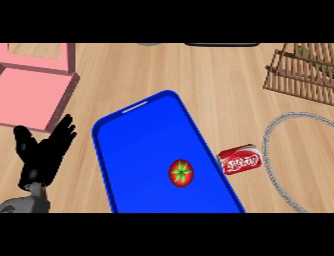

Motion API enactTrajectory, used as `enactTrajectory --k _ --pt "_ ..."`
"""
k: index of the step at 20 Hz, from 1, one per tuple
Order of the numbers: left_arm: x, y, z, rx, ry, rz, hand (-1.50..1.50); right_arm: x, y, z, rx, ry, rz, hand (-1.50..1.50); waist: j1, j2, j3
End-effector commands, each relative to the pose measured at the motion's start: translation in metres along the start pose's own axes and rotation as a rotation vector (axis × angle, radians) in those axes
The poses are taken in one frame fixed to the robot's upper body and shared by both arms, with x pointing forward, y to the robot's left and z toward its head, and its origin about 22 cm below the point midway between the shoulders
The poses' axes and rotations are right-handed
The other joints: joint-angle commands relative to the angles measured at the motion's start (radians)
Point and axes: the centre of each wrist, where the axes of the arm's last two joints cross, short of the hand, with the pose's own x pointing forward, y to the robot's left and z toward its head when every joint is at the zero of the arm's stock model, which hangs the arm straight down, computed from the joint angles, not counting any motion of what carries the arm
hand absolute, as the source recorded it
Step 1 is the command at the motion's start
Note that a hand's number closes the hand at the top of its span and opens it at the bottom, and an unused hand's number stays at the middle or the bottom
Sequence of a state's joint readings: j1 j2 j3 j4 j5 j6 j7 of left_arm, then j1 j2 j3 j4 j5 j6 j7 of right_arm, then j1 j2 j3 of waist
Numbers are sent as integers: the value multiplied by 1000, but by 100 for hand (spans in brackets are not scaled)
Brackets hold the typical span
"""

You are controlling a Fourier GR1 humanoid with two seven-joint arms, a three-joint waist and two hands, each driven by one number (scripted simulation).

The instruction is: Pick the squash from the placemat and place it in the tiered shelf

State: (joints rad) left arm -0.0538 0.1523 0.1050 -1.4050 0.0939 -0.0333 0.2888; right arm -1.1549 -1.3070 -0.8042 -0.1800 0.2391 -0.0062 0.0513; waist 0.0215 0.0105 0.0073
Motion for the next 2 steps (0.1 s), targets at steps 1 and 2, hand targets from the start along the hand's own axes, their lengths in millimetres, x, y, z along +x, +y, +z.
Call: enactTrajectory --k 1,2 --pt "-14 7 5 14 58 5 0 4 -50 4 40 -9 -27 -150 -11 -1 -2" --pt "-17 8 8 -5 60 2 0 -6 -42 3 18 -10 -16 -150 4 4 -1"
